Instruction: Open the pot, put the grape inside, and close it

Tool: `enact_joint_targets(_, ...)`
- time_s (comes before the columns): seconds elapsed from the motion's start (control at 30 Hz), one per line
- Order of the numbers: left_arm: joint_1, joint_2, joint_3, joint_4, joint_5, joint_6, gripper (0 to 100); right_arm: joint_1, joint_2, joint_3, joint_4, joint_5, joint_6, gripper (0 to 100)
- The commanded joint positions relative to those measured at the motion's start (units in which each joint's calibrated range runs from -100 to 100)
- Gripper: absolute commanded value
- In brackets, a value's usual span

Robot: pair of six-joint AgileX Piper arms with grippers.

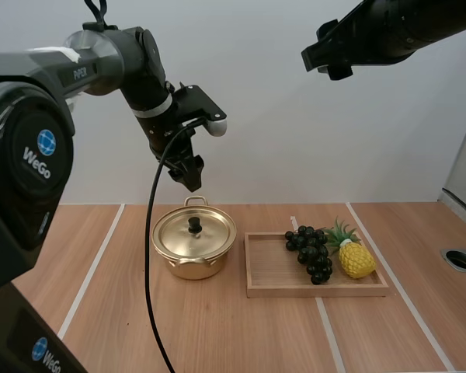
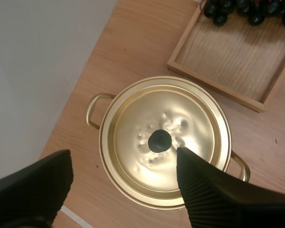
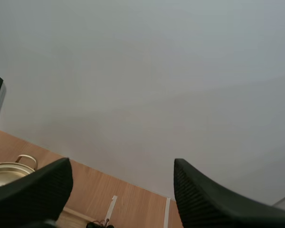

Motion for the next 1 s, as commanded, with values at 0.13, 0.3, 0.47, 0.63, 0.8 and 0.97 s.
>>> enact_joint_targets(0.13, -0.32, 5.1, 0.0, 0.0, 0.1, -1.1, 100, -0.2, -0.5, -0.6, -0.6, 1.0, -0.7, 100)
enact_joint_targets(0.3, -0.32, 5.7, 0.3, 0.0, 0.1, -1.1, 100, -0.2, -0.5, -0.6, -0.6, 1.0, -0.7, 100)
enact_joint_targets(0.47, -0.41, 6.2, 4.5, 0.0, 0.1, 0.6, 100, -0.2, -0.5, -0.6, -0.6, 1.0, -0.7, 100)
enact_joint_targets(0.63, -0.41, 6.3, 5.6, -0.5, 0.1, 0.7, 100, -0.2, -0.5, -0.6, -0.5, 1.0, -0.7, 100)
enact_joint_targets(0.8, -0.41, 6.3, 5.5, -2.1, 0.1, 1.3, 100, -0.2, -0.5, -0.6, -0.5, 1.0, -0.7, 100)
enact_joint_targets(0.97, -0.41, 7.1, 5.4, -2.3, 0.1, 1.7, 100, -0.2, -0.5, -0.6, -0.5, 1.0, -0.7, 100)
